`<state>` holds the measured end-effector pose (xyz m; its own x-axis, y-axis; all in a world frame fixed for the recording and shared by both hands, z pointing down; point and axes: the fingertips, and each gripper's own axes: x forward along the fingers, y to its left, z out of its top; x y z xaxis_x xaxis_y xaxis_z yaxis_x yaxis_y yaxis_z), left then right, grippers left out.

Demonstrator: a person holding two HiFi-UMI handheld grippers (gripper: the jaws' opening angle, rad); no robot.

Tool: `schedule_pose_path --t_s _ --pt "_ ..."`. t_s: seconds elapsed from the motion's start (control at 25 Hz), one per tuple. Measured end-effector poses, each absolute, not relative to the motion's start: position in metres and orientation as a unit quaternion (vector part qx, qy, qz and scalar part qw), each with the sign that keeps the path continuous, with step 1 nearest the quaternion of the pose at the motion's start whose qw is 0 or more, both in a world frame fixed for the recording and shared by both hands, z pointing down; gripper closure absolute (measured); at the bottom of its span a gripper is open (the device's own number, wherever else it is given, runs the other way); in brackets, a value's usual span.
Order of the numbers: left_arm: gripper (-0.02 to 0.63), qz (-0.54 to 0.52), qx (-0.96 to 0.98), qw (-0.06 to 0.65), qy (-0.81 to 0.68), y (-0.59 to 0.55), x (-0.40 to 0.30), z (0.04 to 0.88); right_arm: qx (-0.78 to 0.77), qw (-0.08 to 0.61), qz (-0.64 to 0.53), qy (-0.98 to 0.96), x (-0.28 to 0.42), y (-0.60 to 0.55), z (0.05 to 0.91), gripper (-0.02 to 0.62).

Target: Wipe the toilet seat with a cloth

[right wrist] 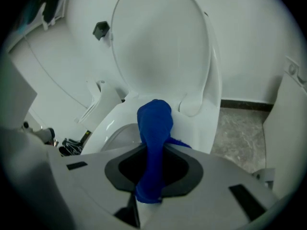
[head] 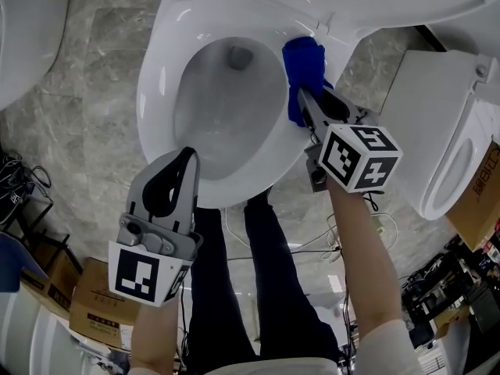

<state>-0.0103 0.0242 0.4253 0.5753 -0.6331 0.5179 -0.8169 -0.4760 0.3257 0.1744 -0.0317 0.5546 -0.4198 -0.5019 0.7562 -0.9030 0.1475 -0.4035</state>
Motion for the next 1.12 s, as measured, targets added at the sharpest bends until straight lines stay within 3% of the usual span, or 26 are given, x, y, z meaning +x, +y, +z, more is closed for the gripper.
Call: schedule_pose_path --t_s 0.16,1.12 --pt "0.597 0.164 0.842 0.279 -0.432 0.026 -0.016 0.426 0.497 0.184 0.483 -0.697 0.176 -0.043 0.554 0.522" --pt "0.597 0.161 0.834 0.282 -0.446 0.032 -0.062 0.427 0.498 0.195 0.486 -0.691 0.130 -0.084 0.565 0.522"
